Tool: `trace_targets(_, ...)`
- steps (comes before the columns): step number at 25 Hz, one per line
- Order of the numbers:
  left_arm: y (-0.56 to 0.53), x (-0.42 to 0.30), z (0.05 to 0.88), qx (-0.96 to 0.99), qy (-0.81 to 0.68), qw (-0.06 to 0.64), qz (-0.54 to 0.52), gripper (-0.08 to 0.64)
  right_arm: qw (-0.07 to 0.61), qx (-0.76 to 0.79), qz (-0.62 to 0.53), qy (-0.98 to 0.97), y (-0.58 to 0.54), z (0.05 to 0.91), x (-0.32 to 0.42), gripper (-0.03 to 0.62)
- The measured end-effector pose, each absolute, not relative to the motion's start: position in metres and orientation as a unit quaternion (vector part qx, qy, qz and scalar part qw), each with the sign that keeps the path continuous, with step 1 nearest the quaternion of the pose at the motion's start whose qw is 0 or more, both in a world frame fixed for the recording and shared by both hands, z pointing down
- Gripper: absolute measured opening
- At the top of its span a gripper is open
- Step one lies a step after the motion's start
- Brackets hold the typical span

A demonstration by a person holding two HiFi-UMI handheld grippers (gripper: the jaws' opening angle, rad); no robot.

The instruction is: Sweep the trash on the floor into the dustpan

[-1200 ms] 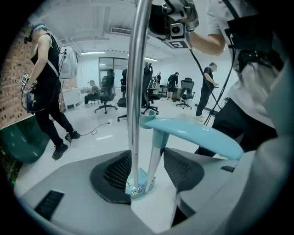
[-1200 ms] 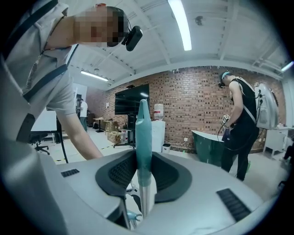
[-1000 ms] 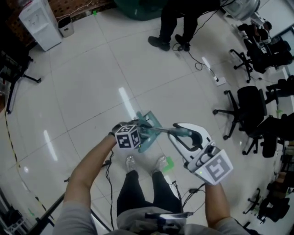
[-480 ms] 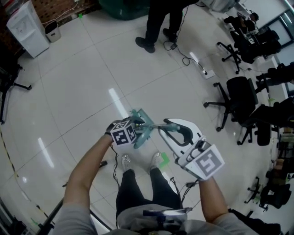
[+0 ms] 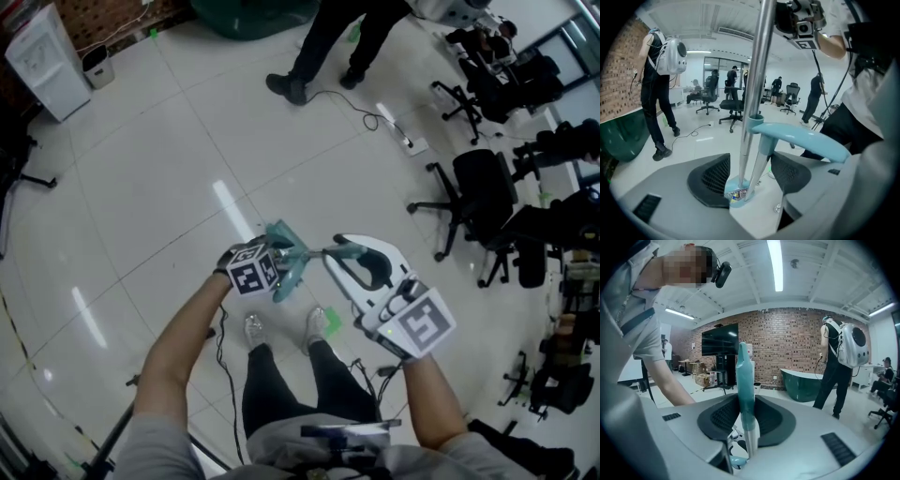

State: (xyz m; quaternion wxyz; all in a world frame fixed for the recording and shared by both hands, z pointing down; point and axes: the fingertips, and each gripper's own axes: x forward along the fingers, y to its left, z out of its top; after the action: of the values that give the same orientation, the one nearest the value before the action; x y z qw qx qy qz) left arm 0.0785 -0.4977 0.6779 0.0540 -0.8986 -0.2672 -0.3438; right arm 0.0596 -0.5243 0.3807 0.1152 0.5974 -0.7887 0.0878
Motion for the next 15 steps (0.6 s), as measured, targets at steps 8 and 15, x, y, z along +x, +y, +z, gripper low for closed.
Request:
trace_targets(8, -0.481, 0.083, 0.676, -0.875, -0.346, 0.092, -0.326, 0.284, 0.115, 0.610, 0.094, -0.778, -0.521, 0.379, 0.057, 0.104)
trace_targets(15, -0.459, 0.101, 0.678, -0.864, -0.377, 0.097, -0.318, 0.268, 0.080, 0.629, 0.099, -0.767, -0.501, 0.379, 0.073, 0.110)
